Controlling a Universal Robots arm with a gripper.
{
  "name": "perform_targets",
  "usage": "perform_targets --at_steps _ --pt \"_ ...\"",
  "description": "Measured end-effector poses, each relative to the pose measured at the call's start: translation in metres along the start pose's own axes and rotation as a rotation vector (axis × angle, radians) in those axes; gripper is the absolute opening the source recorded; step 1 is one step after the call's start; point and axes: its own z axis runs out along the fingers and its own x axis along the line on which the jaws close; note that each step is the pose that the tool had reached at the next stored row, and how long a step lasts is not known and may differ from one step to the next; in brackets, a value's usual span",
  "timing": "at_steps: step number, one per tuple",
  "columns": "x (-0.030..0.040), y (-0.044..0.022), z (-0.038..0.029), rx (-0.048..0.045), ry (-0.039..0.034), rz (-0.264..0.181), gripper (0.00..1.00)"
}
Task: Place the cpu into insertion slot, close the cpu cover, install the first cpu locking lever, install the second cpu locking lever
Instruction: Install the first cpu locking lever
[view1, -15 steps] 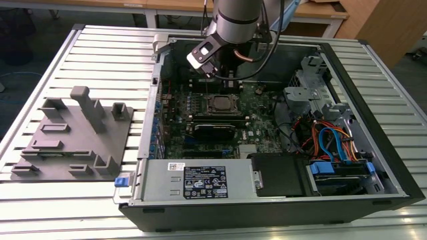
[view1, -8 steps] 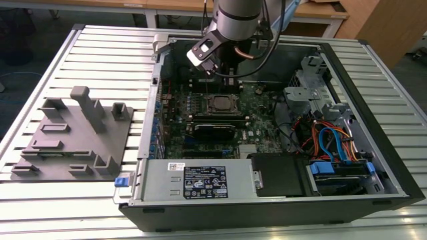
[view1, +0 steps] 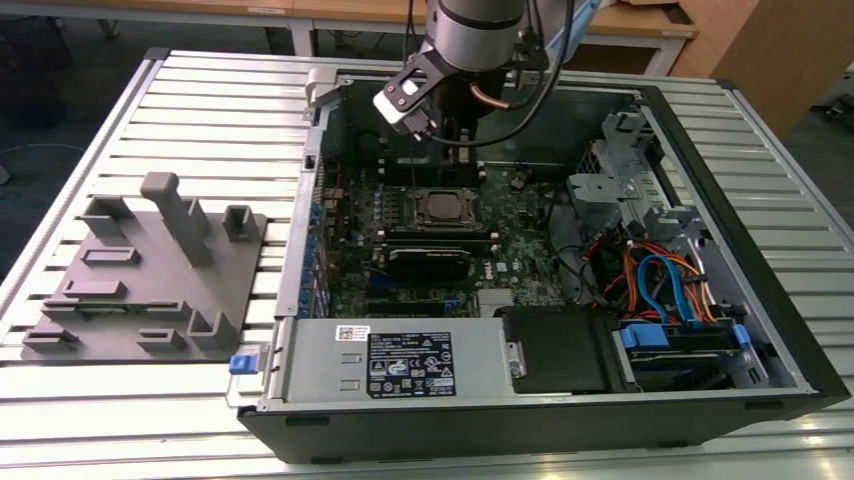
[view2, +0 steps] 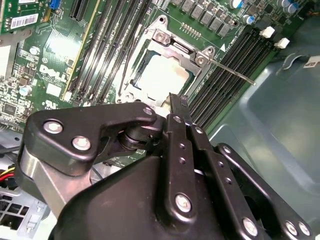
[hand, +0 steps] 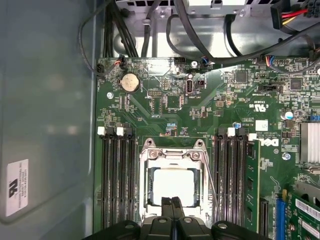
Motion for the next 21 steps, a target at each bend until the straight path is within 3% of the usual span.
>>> perform_targets --at_steps 14,21 --pt "0.0011 0.0 -0.0146 0.0 0.0 0.0 0.11" --pt "0.0011 0.0 -0.0152 0.0 0.0 -0.001 0.11"
